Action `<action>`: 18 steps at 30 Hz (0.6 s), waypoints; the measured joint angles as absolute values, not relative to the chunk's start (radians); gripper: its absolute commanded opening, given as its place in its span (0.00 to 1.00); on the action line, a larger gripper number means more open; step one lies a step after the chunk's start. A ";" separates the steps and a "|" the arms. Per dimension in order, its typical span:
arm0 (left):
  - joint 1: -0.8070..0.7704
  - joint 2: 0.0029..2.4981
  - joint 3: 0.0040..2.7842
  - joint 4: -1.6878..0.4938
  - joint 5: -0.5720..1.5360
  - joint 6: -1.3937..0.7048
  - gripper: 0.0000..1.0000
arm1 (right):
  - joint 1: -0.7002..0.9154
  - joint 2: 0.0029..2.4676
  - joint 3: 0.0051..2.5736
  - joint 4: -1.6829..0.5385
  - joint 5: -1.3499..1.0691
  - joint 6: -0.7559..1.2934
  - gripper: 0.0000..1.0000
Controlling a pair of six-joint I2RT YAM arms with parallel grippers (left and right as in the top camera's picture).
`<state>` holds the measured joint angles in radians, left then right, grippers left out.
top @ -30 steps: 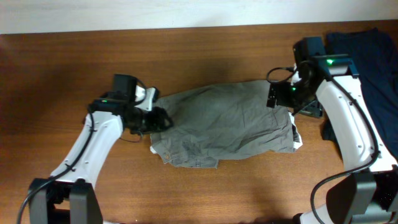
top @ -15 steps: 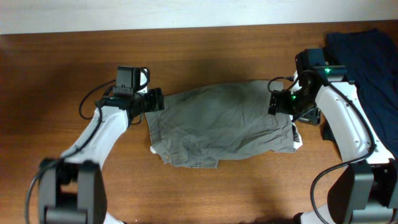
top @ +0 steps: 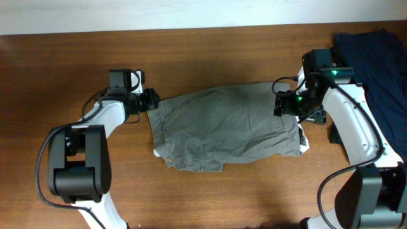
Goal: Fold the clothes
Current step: 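Grasp the shorts' left edge with the left gripper and spread them apart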
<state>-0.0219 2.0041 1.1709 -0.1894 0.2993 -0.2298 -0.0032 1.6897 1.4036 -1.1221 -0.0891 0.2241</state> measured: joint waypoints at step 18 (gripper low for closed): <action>-0.052 1.997 1.213 -0.402 0.385 -0.087 0.54 | -0.004 1.690 1.404 -1.090 -0.093 0.224 0.94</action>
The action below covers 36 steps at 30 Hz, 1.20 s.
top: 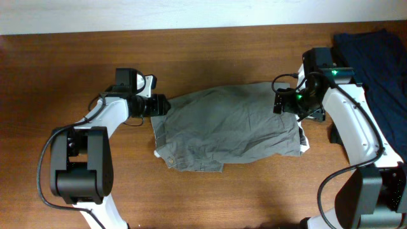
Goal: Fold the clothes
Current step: 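Grasp the shorts' left edge with the left gripper and spread them apart, then regrasp the shorts' waistband corners with both grippers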
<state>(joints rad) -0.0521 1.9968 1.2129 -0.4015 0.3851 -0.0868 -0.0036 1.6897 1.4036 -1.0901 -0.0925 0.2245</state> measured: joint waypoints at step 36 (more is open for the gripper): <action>-0.037 1.818 1.401 -1.004 0.253 -0.018 0.00 | -0.038 2.109 1.401 -0.386 -0.300 0.156 0.70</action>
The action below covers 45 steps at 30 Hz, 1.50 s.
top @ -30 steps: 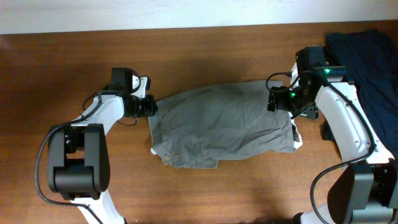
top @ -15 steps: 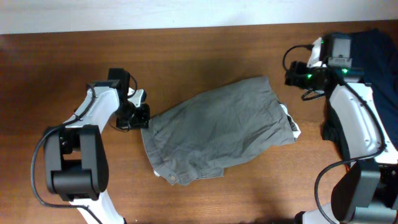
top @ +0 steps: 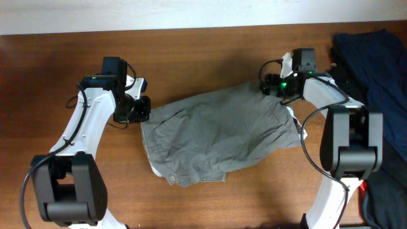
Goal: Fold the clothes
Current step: 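Regrasp the shorts' waistband corners with both grippers, then lift the shorts with both grippers and lay them flat on the table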
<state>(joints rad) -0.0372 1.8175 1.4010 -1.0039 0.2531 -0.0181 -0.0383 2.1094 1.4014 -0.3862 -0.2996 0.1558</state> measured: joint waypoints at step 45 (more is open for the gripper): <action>-0.037 1.231 1.705 -1.110 0.196 0.025 0.00 | -0.157 1.180 1.435 -0.701 -0.468 0.189 0.04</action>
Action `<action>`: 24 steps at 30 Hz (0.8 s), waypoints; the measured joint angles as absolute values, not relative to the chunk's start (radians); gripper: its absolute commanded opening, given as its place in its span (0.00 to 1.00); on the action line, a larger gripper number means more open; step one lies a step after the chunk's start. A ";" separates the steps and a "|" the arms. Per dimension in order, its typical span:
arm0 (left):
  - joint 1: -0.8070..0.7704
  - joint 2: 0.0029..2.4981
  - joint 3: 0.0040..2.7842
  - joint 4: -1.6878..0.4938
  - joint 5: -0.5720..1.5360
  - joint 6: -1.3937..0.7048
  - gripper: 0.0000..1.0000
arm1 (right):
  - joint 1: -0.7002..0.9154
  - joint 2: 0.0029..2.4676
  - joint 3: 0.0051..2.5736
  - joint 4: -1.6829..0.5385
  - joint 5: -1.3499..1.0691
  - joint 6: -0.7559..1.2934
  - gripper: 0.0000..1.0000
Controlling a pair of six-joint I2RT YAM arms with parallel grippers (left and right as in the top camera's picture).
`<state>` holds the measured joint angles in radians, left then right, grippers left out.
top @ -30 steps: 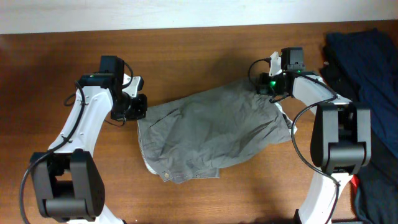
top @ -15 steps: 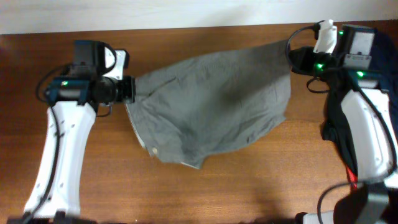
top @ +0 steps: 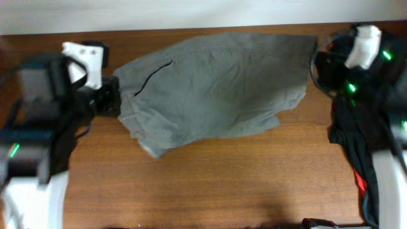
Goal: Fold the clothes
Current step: 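Lift the shorts with both grippers and lay them flat on the table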
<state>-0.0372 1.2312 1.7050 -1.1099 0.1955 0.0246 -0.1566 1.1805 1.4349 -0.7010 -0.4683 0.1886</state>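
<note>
Grey shorts (top: 213,86) hang stretched between my two grippers, lifted off the wooden table (top: 222,184) and close to the overhead camera. My left gripper (top: 113,97) is shut on the garment's left edge. At the upper right corner my right gripper (top: 316,56) is shut on the other end. The lower hem sags in folds toward the front left. Both arms look large and blurred in this view.
A pile of dark navy clothing (top: 356,127) lies at the table's right side, mostly behind my right arm. A pale wall strip (top: 159,13) runs along the table's far edge.
Both grippers have risen with the shorts. The garment, which was lying on the table with its corners pinched, now hangs spread in the air and sits farther back in the view.
The shorts lay crumpled flat mid-table with my grippers at its left and right edges. The left gripper then closed in on the left edge. Later both held the upper corners, the cloth skewed. Now it is lifted and stretched between them.
</note>
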 measured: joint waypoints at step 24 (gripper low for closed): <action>-0.037 1.030 1.982 -1.143 0.057 0.068 0.00 | -0.157 1.073 1.818 -1.088 -0.450 0.228 0.04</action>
